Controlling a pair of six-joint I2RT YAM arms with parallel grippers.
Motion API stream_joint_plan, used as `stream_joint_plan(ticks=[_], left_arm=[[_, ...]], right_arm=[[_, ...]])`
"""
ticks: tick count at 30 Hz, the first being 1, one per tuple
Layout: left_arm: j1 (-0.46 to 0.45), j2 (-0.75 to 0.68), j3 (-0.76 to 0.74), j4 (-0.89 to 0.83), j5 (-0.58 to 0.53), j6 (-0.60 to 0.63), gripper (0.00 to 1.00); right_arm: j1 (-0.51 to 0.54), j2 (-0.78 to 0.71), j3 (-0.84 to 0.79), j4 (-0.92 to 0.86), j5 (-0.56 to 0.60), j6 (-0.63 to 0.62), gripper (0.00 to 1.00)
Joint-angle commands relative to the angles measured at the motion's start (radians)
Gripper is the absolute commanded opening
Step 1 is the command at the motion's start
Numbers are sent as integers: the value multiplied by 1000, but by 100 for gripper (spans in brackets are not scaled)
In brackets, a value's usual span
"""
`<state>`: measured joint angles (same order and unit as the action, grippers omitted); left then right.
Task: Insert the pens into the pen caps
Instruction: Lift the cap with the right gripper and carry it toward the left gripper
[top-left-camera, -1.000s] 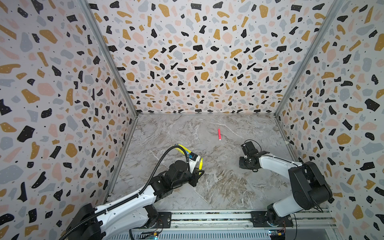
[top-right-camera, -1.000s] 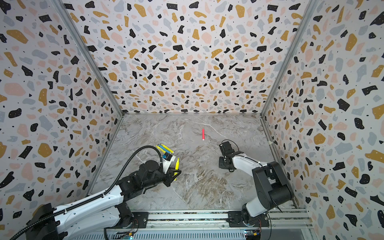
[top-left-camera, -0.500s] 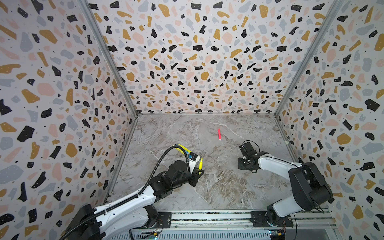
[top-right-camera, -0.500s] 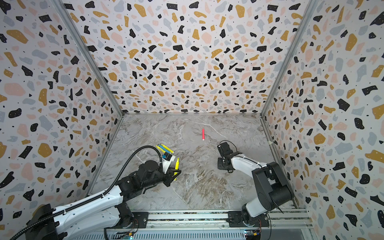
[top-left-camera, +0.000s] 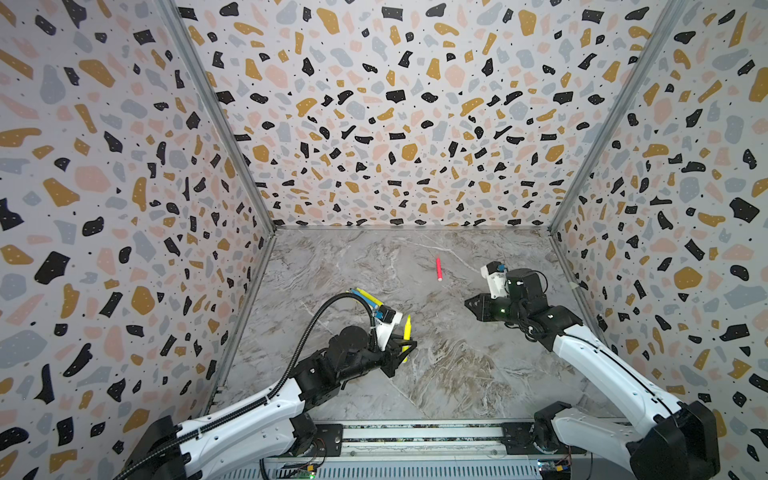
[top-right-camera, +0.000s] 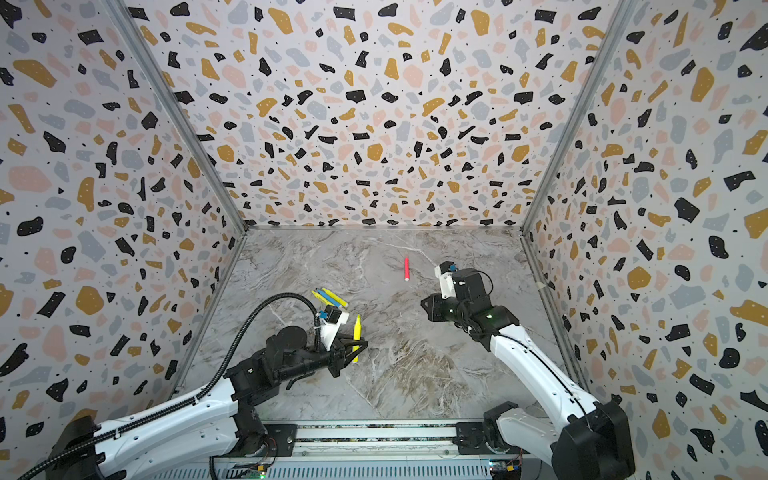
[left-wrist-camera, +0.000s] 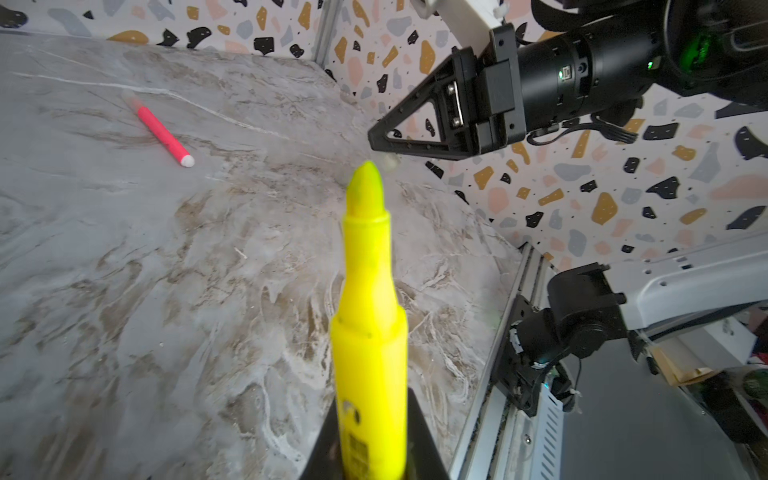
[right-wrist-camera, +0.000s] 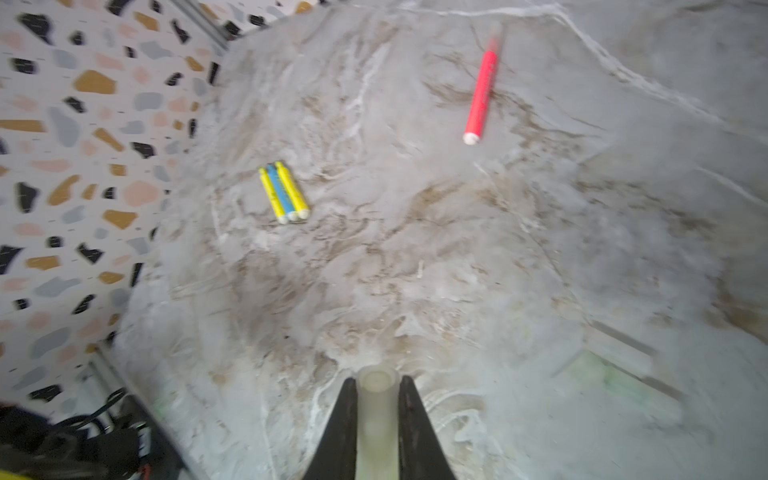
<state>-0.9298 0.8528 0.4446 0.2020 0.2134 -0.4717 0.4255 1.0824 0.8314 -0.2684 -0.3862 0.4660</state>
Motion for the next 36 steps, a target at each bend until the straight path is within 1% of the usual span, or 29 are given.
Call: stream_joint_plan(ticks=[1, 4, 7, 12, 15, 19, 23, 27, 36], left_arm=[[-42, 14, -21, 154, 23, -40, 0], [-78, 46, -21, 184, 12, -50, 0], [-108, 74, -12, 210, 2, -51, 0], [-146, 150, 10, 313, 9, -84, 0], [-166, 203, 11, 430, 26, -134, 0], [-179, 260, 17, 538, 29, -181, 0], [-184, 288, 46, 552, 23, -186, 0], [-184, 290, 55, 559, 16, -193, 0], [-184, 303, 60, 576, 17, -211, 0]], right_arm=[[-2, -55, -21, 158, -197, 56, 6], [-2, -86, -26, 243, -265, 95, 6], [-3, -112, -35, 325, -301, 135, 7], [1, -141, -105, 542, -346, 263, 7], [17, -153, -161, 686, -346, 344, 7], [63, -158, -221, 845, -318, 423, 7], [119, -152, -237, 889, -274, 424, 7], [151, -149, -246, 903, -256, 421, 7], [179, -159, -274, 930, -250, 424, 7]])
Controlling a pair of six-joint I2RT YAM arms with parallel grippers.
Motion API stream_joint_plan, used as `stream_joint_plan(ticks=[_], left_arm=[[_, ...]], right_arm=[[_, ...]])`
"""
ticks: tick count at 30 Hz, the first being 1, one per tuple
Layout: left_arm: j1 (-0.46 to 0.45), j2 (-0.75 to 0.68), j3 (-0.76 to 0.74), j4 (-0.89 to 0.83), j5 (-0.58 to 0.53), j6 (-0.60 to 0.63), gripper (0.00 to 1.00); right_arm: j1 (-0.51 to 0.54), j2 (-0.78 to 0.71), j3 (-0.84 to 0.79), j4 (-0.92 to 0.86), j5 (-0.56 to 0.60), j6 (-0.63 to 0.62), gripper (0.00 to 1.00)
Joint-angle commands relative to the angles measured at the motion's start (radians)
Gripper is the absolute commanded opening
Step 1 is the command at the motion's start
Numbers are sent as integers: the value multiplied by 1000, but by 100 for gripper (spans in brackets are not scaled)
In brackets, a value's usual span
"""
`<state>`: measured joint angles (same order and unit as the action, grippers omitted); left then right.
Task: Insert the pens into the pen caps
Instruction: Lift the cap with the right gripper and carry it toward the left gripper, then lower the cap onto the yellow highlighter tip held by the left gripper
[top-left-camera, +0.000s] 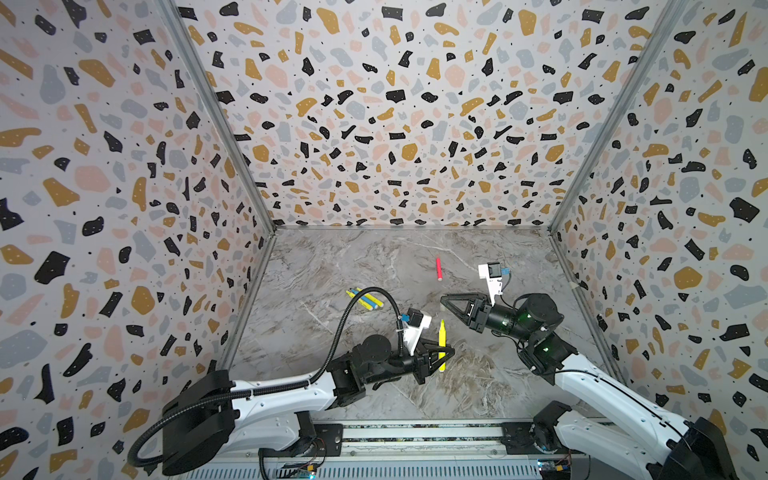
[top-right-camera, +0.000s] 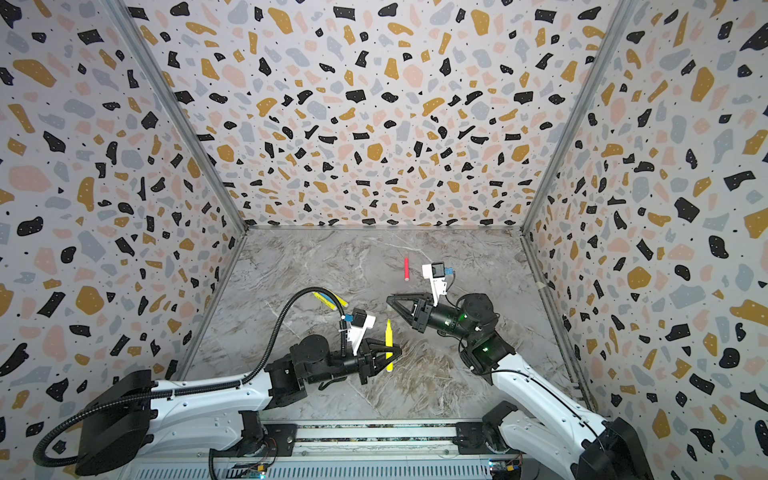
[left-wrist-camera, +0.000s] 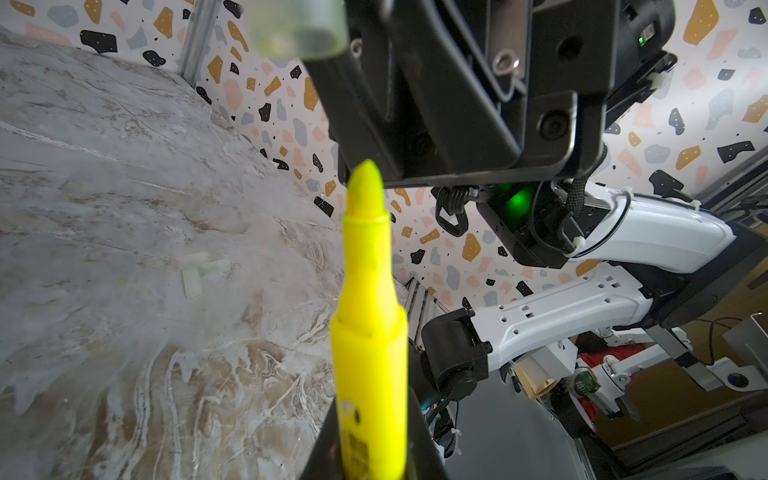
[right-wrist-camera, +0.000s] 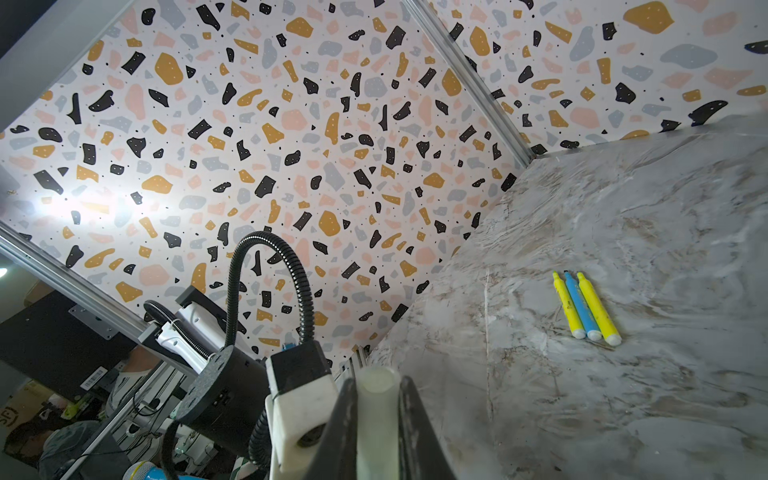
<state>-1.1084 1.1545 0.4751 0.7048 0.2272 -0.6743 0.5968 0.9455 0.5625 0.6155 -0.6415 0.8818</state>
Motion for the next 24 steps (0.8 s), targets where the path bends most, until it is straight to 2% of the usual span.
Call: stream_joint_plan(ticks=[1, 24], left_arm=[[-5, 1, 30, 74, 3, -8, 0], [-6, -22, 49, 61, -2, -13, 0]], right_arm=[[9, -23, -7, 47, 6, 8, 7], [61, -65, -78, 91, -21, 7, 7]])
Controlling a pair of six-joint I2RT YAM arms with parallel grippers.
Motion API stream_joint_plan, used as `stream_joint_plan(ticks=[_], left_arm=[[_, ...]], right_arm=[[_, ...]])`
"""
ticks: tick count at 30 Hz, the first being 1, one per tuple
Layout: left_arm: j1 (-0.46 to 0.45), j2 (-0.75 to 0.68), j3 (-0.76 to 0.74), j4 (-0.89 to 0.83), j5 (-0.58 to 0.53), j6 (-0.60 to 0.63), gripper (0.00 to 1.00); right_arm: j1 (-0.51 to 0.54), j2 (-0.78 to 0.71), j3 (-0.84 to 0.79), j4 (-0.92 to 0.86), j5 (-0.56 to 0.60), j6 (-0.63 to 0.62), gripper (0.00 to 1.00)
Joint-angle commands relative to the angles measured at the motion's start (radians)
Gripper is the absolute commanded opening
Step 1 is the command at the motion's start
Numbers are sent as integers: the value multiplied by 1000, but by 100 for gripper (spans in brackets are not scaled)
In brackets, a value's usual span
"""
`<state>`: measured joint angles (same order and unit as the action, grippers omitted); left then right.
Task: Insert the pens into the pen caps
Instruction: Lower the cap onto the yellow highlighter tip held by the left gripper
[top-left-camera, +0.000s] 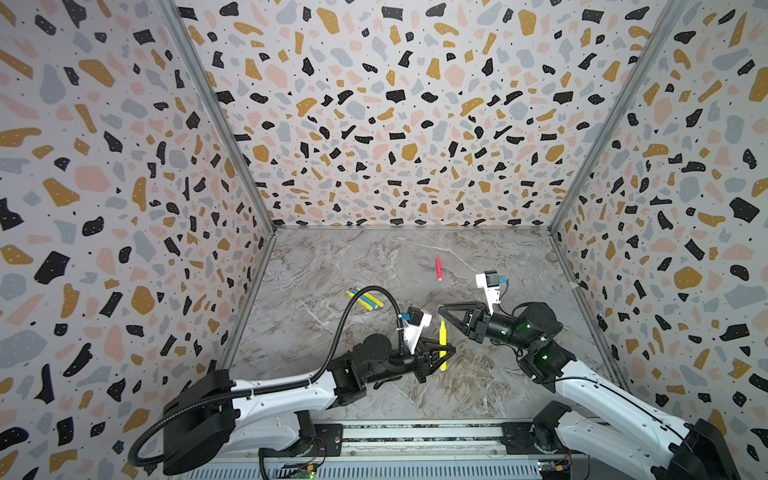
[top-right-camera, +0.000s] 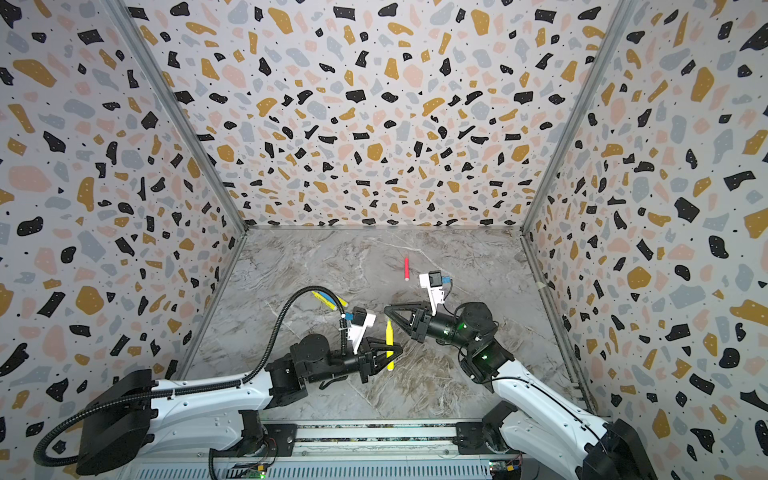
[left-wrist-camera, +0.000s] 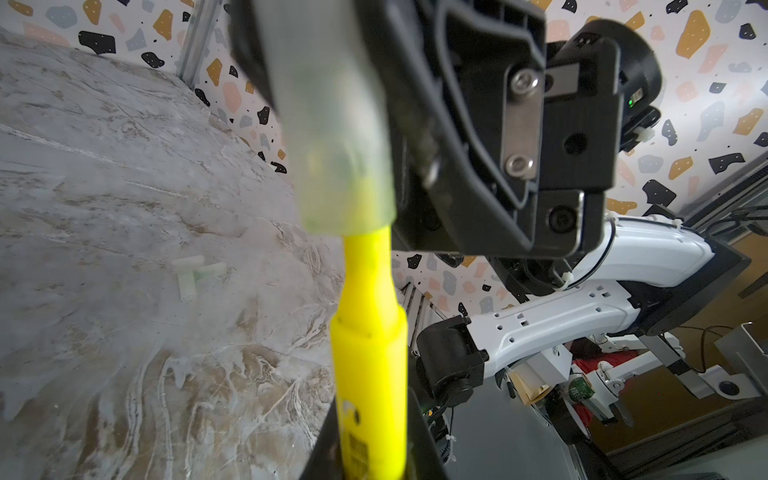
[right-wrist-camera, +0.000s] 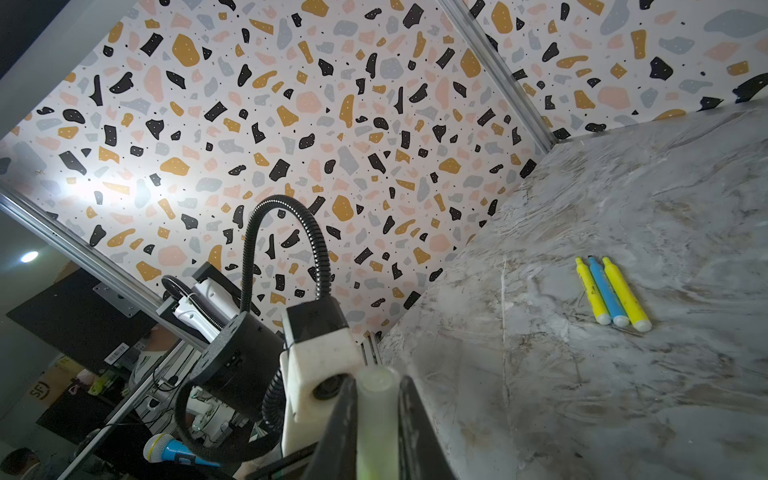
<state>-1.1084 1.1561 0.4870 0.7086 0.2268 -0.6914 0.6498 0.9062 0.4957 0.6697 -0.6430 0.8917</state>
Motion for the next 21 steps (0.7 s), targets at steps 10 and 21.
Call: stream_joint_plan(ticks=[10, 21], left_arm=[[-5, -42, 38, 59, -8, 0, 0], [-5, -49, 45, 59, -8, 6, 0]], right_arm=[[12, -67, -52, 63, -27, -4, 7], [19, -67, -75, 95, -67, -12, 22]])
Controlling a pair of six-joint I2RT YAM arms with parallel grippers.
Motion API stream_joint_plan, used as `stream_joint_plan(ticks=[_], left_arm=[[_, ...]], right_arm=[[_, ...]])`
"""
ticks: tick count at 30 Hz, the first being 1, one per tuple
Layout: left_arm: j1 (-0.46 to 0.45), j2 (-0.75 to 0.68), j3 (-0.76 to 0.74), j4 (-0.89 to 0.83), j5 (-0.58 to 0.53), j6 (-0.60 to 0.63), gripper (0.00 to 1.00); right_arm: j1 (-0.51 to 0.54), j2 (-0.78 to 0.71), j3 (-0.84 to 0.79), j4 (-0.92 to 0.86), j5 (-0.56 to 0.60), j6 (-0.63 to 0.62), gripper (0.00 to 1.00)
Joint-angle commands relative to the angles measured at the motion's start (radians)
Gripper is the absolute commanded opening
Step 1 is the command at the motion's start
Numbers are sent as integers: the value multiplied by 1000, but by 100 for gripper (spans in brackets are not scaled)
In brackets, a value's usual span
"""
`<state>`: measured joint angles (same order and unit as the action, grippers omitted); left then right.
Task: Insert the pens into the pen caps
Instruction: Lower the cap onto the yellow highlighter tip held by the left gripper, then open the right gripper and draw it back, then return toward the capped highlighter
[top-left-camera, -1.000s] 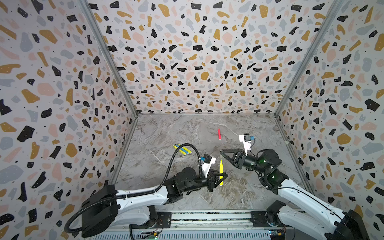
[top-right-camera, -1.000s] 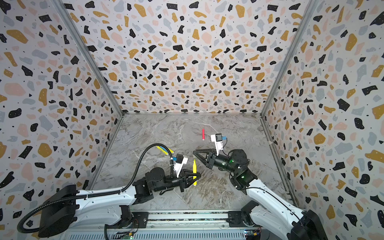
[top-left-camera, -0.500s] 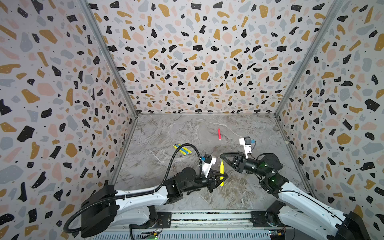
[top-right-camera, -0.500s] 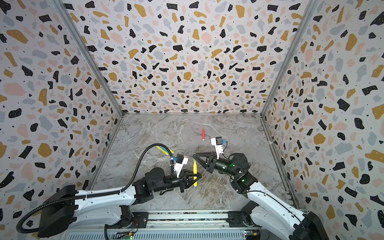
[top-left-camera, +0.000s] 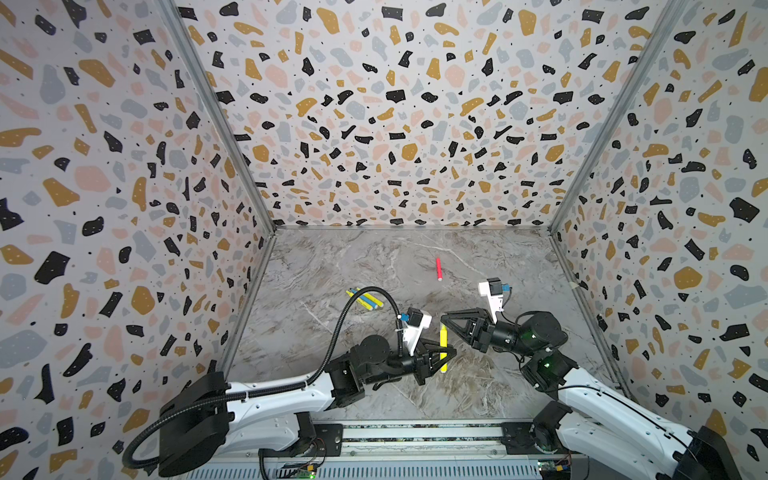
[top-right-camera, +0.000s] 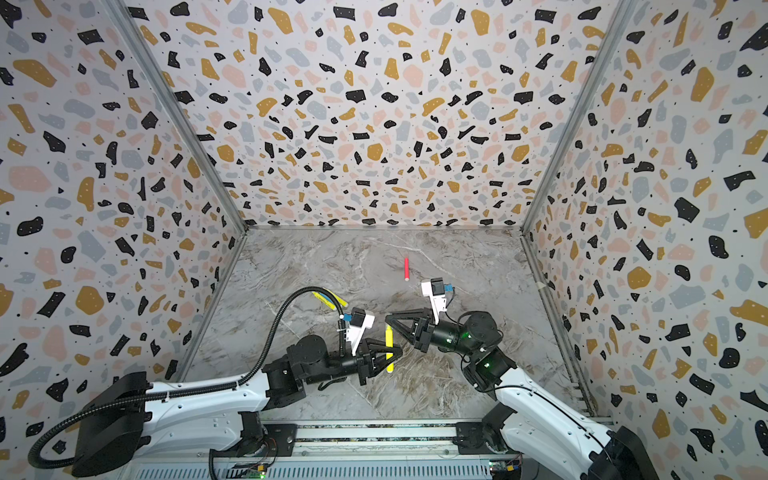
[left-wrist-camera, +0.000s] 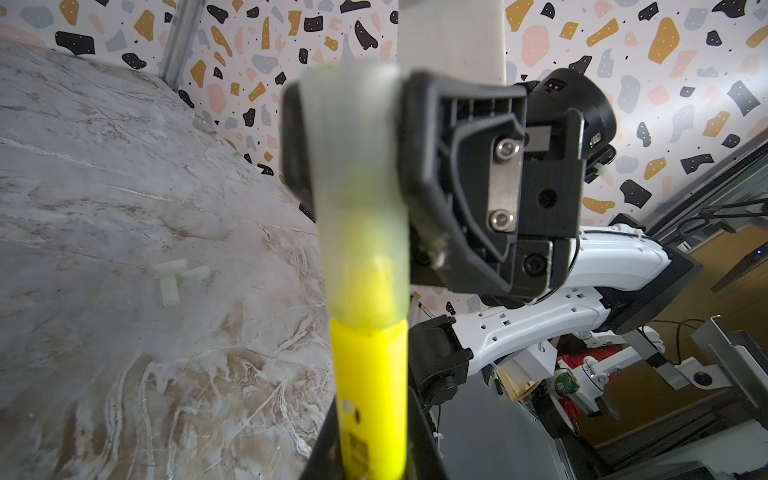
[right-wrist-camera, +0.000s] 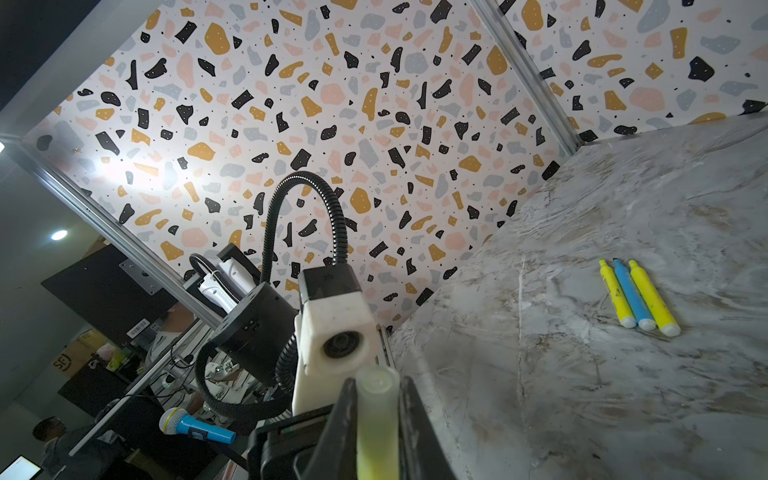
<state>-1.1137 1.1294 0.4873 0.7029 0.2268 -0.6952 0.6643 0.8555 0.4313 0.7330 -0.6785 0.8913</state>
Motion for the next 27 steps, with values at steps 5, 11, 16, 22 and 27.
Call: stream_joint_plan(ticks=[5, 11, 16, 22, 27], left_arm=[[0, -22, 47, 50, -9, 23, 0], [0, -25, 46, 4, -12, 48, 0], [0, -26, 53, -81, -45, 93, 0], [0, -19, 63, -143, -99, 125, 0], [0, -10, 68, -161, -129, 132, 0]], right_arm=[[5, -56, 23, -59, -16, -67, 43], [-12, -114, 141, -310, 88, -185, 49], [-26, -63, 317, -531, 159, -273, 49], [10, 43, 493, -762, 257, -340, 48], [57, 89, 537, -874, 344, -369, 47]])
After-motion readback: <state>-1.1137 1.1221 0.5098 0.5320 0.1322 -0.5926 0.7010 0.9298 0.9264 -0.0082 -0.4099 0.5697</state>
